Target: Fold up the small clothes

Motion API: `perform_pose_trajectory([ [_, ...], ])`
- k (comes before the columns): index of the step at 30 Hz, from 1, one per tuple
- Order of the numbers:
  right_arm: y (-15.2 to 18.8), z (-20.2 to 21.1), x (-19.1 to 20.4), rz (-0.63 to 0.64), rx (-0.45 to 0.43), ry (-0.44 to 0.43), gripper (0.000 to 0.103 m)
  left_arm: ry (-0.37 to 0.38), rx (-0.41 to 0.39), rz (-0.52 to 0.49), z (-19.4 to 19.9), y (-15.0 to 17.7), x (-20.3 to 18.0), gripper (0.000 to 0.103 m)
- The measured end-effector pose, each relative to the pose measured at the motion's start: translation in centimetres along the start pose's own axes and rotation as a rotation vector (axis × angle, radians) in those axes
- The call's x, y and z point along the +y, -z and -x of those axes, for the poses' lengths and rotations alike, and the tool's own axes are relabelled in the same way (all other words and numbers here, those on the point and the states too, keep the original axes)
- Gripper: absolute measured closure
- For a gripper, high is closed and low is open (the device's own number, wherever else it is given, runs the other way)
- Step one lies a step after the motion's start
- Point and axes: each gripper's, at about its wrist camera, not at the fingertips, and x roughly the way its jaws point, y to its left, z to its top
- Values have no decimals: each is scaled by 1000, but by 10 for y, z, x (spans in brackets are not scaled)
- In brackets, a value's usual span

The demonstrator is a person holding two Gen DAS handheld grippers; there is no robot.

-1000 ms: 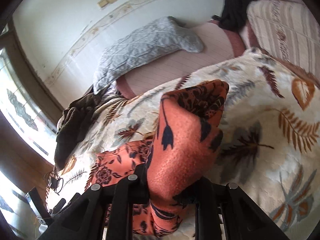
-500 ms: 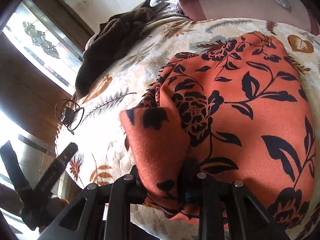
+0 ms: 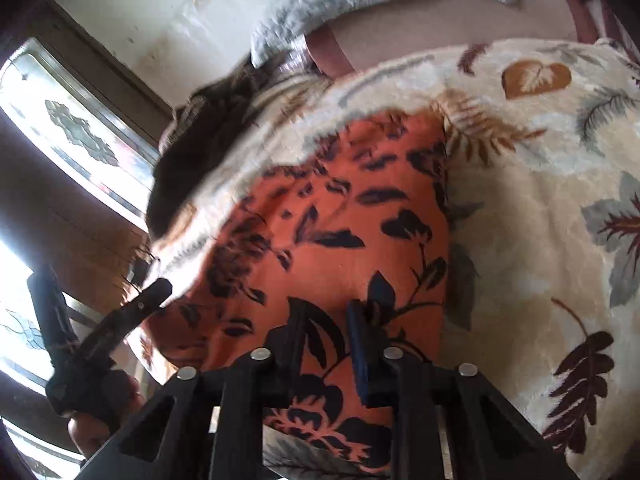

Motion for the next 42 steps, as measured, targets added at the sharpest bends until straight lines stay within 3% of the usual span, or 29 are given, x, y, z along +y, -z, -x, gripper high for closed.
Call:
perform_pose_trajectory([
  [1, -3, -5, 3, 8, 10, 2, 82, -6, 34, -15, -9, 7, -3, 25],
  [4, -15, 3, 5, 44, 3, -36, 82, 1, -9, -13, -3, 15, 1, 25],
  [10, -86, -14, 1, -11, -62, -32, 79, -28, -22, -35, 0, 12, 0, 24],
  [13, -105, -65, -13, -66, 58, 29, 78, -48, -26, -46, 1, 10, -2, 24],
  [14, -104, -83, -15, -78, 106, 39, 80, -50, -26, -49, 1, 10, -3, 24],
  [16, -103, -84, -19, -89, 99, 30, 80, -61, -27, -52, 2, 9, -4, 24],
  [24, -67, -1, -10, -10, 7, 2, 80, -91, -65, -50, 28, 10, -5, 24],
  [28, -32, 20, -10, -18, 29, -31, 78, -95, -105, -52, 49, 13, -6, 24],
  [30, -12, 10, -8, 13, 79, 9, 77, -101, -111, -59, 54, 16, -7, 24],
  [32, 2, 10, -4, 57, 33, 37, 77, -113, -104, -66, 57, 19, -7, 24],
  [36, -1, 27, -2, 11, 36, 2, 77, -126, -140, -75, 76, 21, -4, 24],
  [42, -2, 60, 15, 43, -31, -26, 76, -137, -197, -60, 99, 12, 0, 24],
])
